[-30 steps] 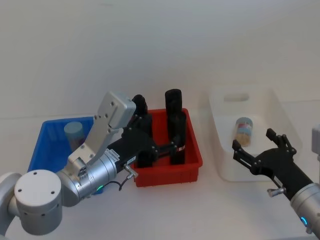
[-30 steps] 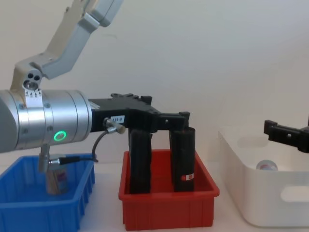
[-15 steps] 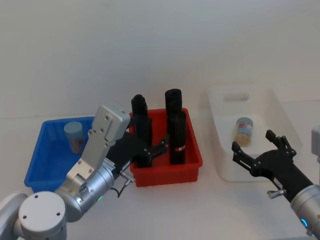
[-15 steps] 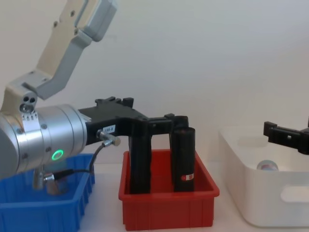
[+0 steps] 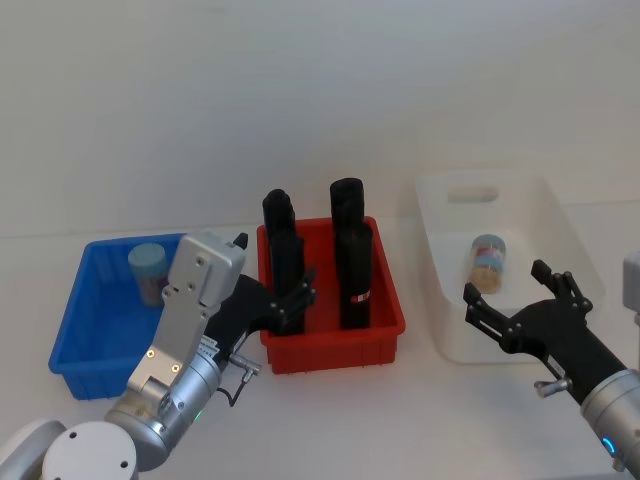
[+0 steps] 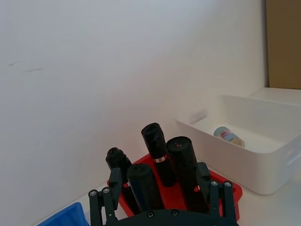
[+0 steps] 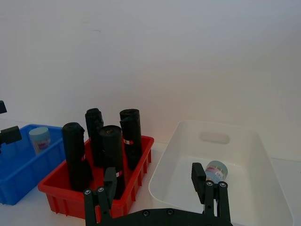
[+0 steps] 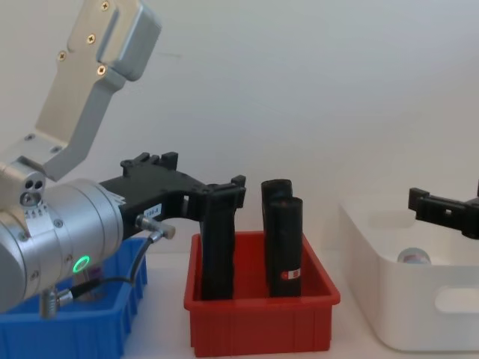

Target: Pick the cotton swabs from the blue box and place them into the white box.

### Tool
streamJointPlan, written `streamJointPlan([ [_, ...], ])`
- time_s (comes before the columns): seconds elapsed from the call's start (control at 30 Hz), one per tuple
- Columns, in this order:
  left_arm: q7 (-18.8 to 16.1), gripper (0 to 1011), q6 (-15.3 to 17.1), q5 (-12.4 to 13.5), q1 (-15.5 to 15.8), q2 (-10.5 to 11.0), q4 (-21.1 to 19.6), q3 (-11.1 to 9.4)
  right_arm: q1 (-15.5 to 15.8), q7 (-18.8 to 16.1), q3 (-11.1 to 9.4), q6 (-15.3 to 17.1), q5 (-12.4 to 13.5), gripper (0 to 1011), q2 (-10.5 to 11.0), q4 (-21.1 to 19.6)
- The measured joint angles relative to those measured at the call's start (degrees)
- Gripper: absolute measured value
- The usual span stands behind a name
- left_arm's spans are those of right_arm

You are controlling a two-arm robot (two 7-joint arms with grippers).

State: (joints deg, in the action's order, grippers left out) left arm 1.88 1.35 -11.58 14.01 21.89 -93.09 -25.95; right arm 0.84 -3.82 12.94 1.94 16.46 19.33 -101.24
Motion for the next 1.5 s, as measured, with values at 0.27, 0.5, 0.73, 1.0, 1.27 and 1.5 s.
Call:
streamJointPlan([
  [0.27,-1.22,1004,-0.58,0.14,-0.45,0.03,-0.15,-0.11,0.0,-0.01,0.0,0.0,0.0,1002,0.0,0.01],
  [0.5,-1.27,1004,-0.58,0.13,-0.43,0.0,-0.14,-0.09,-0.01,-0.03,0.0,0.0,0.0,1002,0.0,0.03],
  [0.73,-1.27,1004,-0.58,0.1,-0.42,0.0,-0.1,-0.07,-0.52,-0.78,-0.03,0.13,-0.2,1002,-0.15,0.57],
  [1.0,-1.27,1004,-0.55,0.09,-0.42,0.0,-0.09,-0.07,-2.91,-3.52,0.04,0.5,-1.37,1002,-0.94,3.38],
  [1.27,-1.26,1004,-0.55,0.09,-0.42,0.0,-0.09,-0.07,-6.99,-7.31,0.4,0.27,-2.87,1002,-2.48,8.69],
  [1.5,-1.25,1004,-0.55,0.1,-0.42,0.0,-0.09,-0.08,-11.67,-11.31,0.96,-0.83,-4.38,1002,-4.44,15.15],
])
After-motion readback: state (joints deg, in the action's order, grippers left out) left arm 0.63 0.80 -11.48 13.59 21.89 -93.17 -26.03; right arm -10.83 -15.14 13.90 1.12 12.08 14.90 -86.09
